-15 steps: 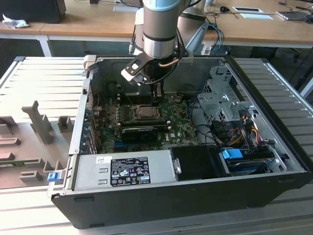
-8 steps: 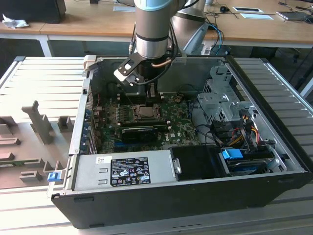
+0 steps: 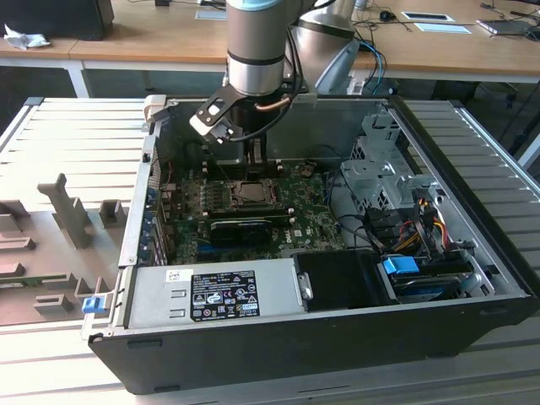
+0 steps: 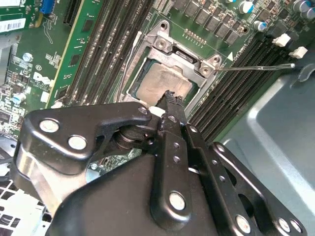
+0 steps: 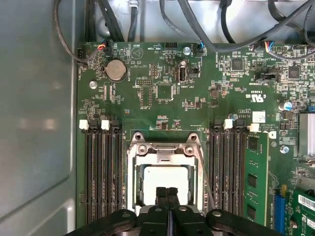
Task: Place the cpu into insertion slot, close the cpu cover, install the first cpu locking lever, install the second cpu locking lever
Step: 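Install the first cpu locking lever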
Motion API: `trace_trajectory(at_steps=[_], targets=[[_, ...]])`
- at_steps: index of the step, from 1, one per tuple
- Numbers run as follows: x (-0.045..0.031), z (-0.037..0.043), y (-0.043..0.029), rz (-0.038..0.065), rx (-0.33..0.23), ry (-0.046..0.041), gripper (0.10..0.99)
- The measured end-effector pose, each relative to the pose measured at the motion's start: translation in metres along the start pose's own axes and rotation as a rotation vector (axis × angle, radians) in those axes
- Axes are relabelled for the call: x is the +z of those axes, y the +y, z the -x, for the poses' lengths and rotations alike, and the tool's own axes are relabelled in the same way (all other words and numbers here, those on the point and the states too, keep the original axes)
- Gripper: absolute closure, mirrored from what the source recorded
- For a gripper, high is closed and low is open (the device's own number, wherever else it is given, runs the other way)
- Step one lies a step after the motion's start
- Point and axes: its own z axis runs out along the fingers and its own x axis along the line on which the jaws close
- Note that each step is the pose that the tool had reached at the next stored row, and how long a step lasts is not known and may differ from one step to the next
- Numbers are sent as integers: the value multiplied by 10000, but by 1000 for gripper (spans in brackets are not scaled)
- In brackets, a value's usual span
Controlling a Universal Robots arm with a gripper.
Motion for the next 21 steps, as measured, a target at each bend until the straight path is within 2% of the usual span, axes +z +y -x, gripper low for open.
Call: trace_trajectory(at_steps=[1,9,12,15,16,19,21], targets=[[-54,-1,1,0,0,1,980],[-205,-2,4,0,-1,0,980],[-298,-3,6,0,-1,1,980],[-360,-3,7,0,0,1,980],[-392,-3,8,0,-1,1,980],[-564,-5,12,0,0,1,980],[-642,-6,13,0,0,1,980]])
